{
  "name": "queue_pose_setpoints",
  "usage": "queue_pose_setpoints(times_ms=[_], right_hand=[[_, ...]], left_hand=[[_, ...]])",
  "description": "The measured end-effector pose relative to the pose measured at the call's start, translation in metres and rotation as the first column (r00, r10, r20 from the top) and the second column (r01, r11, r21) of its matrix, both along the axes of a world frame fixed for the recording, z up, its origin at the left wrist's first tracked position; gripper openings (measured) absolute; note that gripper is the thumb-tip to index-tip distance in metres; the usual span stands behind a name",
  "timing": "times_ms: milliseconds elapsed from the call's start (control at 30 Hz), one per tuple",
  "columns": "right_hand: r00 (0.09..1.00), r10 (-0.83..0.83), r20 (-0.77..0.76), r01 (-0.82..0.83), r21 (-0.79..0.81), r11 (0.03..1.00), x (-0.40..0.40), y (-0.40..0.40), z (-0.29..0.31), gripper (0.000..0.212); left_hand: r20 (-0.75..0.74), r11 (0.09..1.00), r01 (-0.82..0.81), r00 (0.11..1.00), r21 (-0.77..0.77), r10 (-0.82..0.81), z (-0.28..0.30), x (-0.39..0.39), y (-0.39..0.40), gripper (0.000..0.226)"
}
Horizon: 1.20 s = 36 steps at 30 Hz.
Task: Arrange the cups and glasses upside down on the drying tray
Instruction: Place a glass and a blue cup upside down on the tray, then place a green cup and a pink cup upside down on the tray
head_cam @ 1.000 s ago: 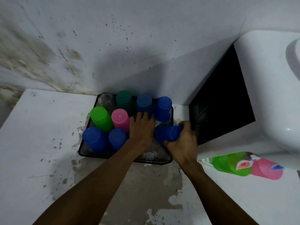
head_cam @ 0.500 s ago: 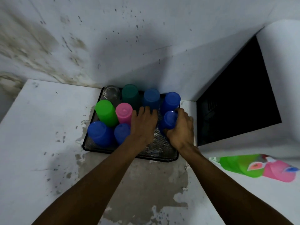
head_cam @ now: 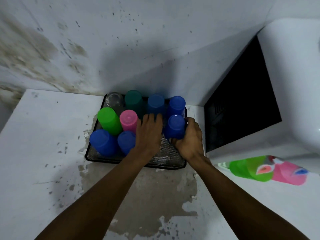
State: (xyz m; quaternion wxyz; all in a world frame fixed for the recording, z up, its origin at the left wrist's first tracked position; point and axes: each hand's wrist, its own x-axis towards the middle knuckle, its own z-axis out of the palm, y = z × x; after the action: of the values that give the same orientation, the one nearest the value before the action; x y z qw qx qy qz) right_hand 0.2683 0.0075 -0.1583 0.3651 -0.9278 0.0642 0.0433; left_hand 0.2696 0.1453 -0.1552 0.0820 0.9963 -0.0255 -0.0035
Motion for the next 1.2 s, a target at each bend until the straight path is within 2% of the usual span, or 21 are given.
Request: queue_pose_setpoints(times_ms=[133,233,300,400,533,600,700,833,900,967,1033,1200], right_hand=[[1.000,0.001,0.001,-0.001,0.008,1.000,-0.020,-0.014,0.002,0.074],[1.000,-0.021,0.008,0.021,0.029,0.999,-0.040,-0.025,0.000,0.078],[0.999,-0.044,-0.016,0.044,0.047,0.998,-0.056,-0.035,-0.002,0.077],[0.997,-0.067,-0.028,0.069,0.093,0.993,-0.082,-0.055,0.000,0.054],[0.994,-0.089,-0.067,0.095,0.101,0.990,-0.119,-0.094,0.002,0.023],[0.986,-0.136,-0.096,0.144,0.092,0.985,-0.138,-0.119,0.001,0.022],[0.950,-0.276,-0.144,0.285,0.044,0.957,-0.159,-0.154,0.000,0.020],[0.830,-0.541,-0.139,0.555,0.102,0.825,-0.178,-0.210,0.003,0.034],[0.797,-0.596,-0.103,0.604,0.180,0.777,-0.178,-0.233,0.006,0.048],[0.797,-0.600,-0.073,0.597,0.249,0.763,-0.170,-0.254,0.009,0.060],[0.810,-0.585,-0.050,0.571,0.297,0.765,-0.158,-0.270,0.011,0.070],[0.886,-0.464,0.002,0.432,0.365,0.825,-0.131,-0.288,0.009,0.080]], left_hand=[[0.070,0.999,-0.033,0.997,-0.018,0.034,-0.006,-0.004,-0.003,0.069],[0.120,0.994,-0.033,0.992,-0.108,0.046,0.001,-0.013,-0.011,0.077],[0.195,0.978,-0.009,0.980,-0.210,0.051,0.009,-0.025,-0.022,0.068],[0.297,0.937,0.052,0.953,-0.346,0.056,0.014,-0.050,-0.042,0.051],[0.315,0.872,0.157,0.949,-0.464,-0.003,0.010,-0.086,-0.082,0.029],[0.307,0.831,0.221,0.950,-0.511,-0.064,0.009,-0.103,-0.108,0.022],[0.267,0.788,0.233,0.959,-0.570,-0.090,0.003,-0.122,-0.143,0.025],[0.042,0.788,0.077,0.997,-0.611,-0.064,-0.003,-0.134,-0.193,0.059],[-0.069,0.760,-0.025,0.997,-0.649,-0.027,-0.010,-0.131,-0.213,0.080],[-0.144,0.717,-0.112,0.989,-0.688,0.016,-0.016,-0.128,-0.231,0.096],[-0.182,0.667,-0.178,0.981,-0.724,0.064,-0.018,-0.123,-0.245,0.103],[-0.159,0.560,-0.227,0.973,-0.797,0.168,-0.017,-0.108,-0.268,0.098]])
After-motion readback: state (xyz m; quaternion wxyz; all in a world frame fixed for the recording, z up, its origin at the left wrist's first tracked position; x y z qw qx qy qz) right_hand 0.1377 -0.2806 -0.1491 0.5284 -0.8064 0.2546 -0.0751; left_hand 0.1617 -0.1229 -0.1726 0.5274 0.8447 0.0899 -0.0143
